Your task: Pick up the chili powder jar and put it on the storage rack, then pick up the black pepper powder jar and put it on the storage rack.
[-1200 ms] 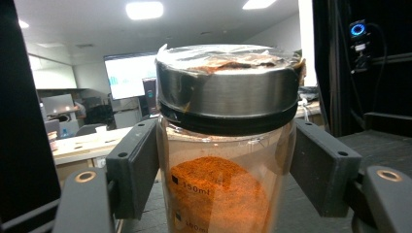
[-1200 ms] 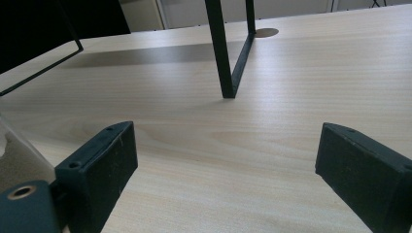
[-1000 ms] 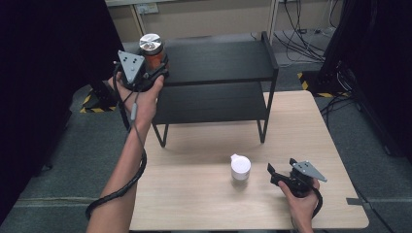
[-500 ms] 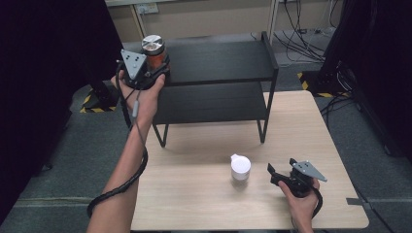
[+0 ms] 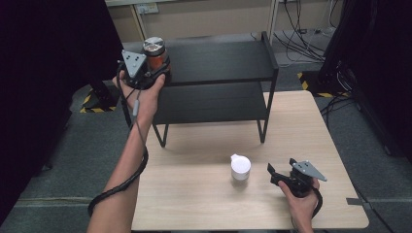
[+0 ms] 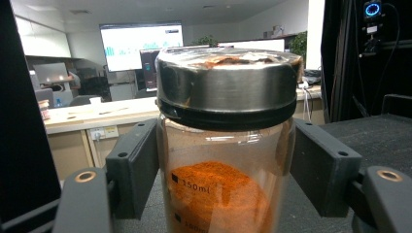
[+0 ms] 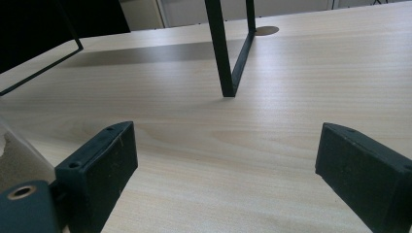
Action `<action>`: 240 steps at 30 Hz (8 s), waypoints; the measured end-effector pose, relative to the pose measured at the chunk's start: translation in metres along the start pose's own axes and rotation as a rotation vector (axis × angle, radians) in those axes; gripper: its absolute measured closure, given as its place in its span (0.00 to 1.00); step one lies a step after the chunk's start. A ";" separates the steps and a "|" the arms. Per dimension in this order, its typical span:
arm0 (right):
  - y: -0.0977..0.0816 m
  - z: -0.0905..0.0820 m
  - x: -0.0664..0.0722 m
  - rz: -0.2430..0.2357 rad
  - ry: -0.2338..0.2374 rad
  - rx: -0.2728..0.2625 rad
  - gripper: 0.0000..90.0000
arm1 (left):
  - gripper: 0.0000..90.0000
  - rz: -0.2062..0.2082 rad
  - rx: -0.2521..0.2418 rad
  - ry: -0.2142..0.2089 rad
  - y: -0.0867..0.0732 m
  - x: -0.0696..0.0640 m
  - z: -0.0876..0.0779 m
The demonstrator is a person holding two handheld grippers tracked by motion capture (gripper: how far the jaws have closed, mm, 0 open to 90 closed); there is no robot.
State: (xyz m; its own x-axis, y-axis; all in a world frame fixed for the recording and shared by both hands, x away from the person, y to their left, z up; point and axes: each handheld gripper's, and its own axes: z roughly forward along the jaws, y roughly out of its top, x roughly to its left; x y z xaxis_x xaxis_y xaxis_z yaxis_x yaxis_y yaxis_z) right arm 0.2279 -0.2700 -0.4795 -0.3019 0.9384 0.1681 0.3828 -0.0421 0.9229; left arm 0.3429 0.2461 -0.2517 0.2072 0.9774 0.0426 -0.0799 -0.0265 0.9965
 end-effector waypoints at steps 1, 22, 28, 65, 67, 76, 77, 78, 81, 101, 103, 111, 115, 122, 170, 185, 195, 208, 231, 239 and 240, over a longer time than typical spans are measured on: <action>0.000 0.000 0.000 -0.001 0.000 0.000 0.09 | 0.34 -0.009 0.000 0.001 0.000 0.001 0.001; 0.001 0.000 0.000 0.000 0.001 0.004 0.09 | 0.19 -0.060 0.011 -0.009 -0.001 0.004 0.003; 0.001 0.000 0.000 -0.002 0.000 0.005 0.09 | 0.16 -0.006 -0.004 -0.005 -0.001 -0.003 -0.006; 0.001 0.000 0.001 -0.009 0.000 0.005 0.09 | 0.14 0.009 -0.075 -0.074 -0.046 -0.012 -0.066; 0.001 0.000 0.001 -0.009 0.000 0.005 0.09 | 0.14 0.003 -0.076 -0.078 -0.049 -0.011 -0.069; 0.001 0.000 0.001 -0.006 0.001 0.004 0.09 | 0.13 -0.015 -0.067 -0.090 -0.066 -0.011 -0.077; 0.001 0.000 0.001 -0.006 0.001 0.004 0.09 | 0.13 -0.013 -0.067 -0.091 -0.068 -0.011 -0.078; 0.001 0.000 0.001 -0.007 0.001 0.005 0.09 | 0.13 -0.012 -0.066 -0.092 -0.070 -0.011 -0.079; 0.001 0.000 0.001 -0.012 -0.001 0.004 0.09 | 0.13 -0.009 -0.060 -0.099 -0.076 -0.011 -0.081; 0.001 0.000 0.001 -0.013 0.000 0.007 0.09 | 0.13 -0.019 -0.049 -0.138 -0.124 -0.017 -0.098; 0.001 0.000 0.001 -0.011 0.000 0.008 0.09 | 0.13 -0.011 -0.048 -0.136 -0.127 -0.018 -0.099; 0.001 0.000 0.001 -0.012 0.000 0.008 0.09 | 0.13 -0.016 -0.055 -0.136 -0.148 -0.020 -0.108; 0.001 0.000 0.001 -0.013 0.000 0.010 0.09 | 0.13 -0.018 -0.041 -0.140 -0.158 -0.020 -0.111; 0.002 0.000 0.001 -0.013 0.000 0.011 0.09 | 0.13 -0.024 -0.019 -0.141 -0.179 -0.019 -0.119; 0.003 0.001 0.003 -0.041 0.004 0.019 0.09 | 0.12 -0.072 0.210 -0.167 -0.259 -0.016 -0.143; 0.004 0.002 0.002 -0.042 0.006 0.025 0.09 | 0.12 -0.068 0.212 -0.171 -0.258 -0.018 -0.142; 0.003 0.001 0.003 -0.047 0.004 0.021 0.09 | 0.12 -0.056 0.211 -0.177 -0.258 -0.019 -0.143; 0.004 0.001 0.002 -0.048 0.012 0.024 0.09 | 0.12 -0.051 0.209 -0.177 -0.258 -0.019 -0.143; 0.008 -0.024 0.012 -0.050 0.087 -0.091 0.09 | 0.12 -0.047 0.208 -0.176 -0.258 -0.020 -0.143; 0.016 -0.037 0.023 -0.054 0.169 -0.161 0.09 | 0.12 -0.048 0.209 -0.176 -0.258 -0.020 -0.143; 0.016 -0.038 0.024 -0.060 0.176 -0.166 0.09 | 0.12 -0.048 0.209 -0.176 -0.258 -0.020 -0.143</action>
State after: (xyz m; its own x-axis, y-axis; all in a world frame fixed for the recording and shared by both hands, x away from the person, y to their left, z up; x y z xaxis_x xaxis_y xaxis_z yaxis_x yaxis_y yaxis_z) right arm 0.1935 -0.2609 -0.4472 -0.4729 0.8672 0.1558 0.2150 -0.0578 0.9749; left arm 0.2196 0.2634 -0.5200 0.3736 0.9275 -0.0117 0.1337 -0.0413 0.9902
